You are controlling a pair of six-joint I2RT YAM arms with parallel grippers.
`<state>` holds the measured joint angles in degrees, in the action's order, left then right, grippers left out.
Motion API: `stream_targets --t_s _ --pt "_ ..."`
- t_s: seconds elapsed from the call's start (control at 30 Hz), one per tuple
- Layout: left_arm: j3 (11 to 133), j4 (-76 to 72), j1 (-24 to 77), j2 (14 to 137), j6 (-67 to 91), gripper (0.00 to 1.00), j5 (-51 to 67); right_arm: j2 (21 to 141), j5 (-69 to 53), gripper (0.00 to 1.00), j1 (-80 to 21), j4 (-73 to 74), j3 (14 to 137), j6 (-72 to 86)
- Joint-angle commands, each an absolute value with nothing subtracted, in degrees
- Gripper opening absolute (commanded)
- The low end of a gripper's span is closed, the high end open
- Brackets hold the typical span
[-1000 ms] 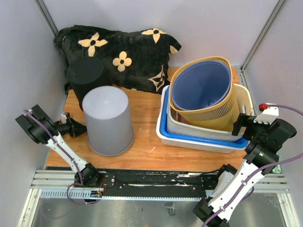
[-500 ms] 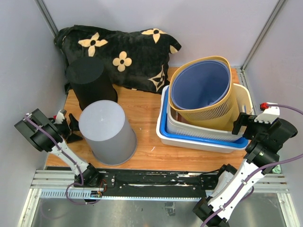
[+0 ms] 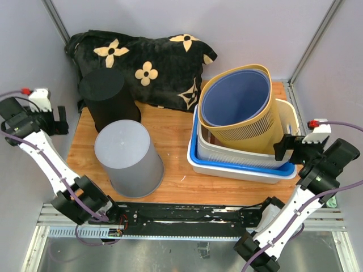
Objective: Turn the large container upside down
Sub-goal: Turn the container upside down at the center of the board.
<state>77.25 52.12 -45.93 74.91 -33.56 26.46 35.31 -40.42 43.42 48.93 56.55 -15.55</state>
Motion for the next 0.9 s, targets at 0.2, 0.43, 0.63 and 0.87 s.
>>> stream_targets --t_s 0.2,0.43,0.63,0.87 --pt "115.44 61.61 -46.66 69.02 -23.33 0.96 39.01 47.47 -79.59 1.0 33.87 81.55 80.98 -50.0" --pt "126.63 64.81 -46.69 66.2 -14.4 0.99 75.59 40.85 -76.79 1.0 32.68 57.16 88.72 -30.06" --pt "124.66 63.76 -46.14 64.43 -8.09 0.99 91.73 37.61 -96.63 1.0 34.07 39.88 92.2 -8.16" --pt "132.0 64.46 -52.32 63.0 -10.56 0.99 75.62 31.68 -97.89 1.0 48.37 44.92 102.31 -12.54"
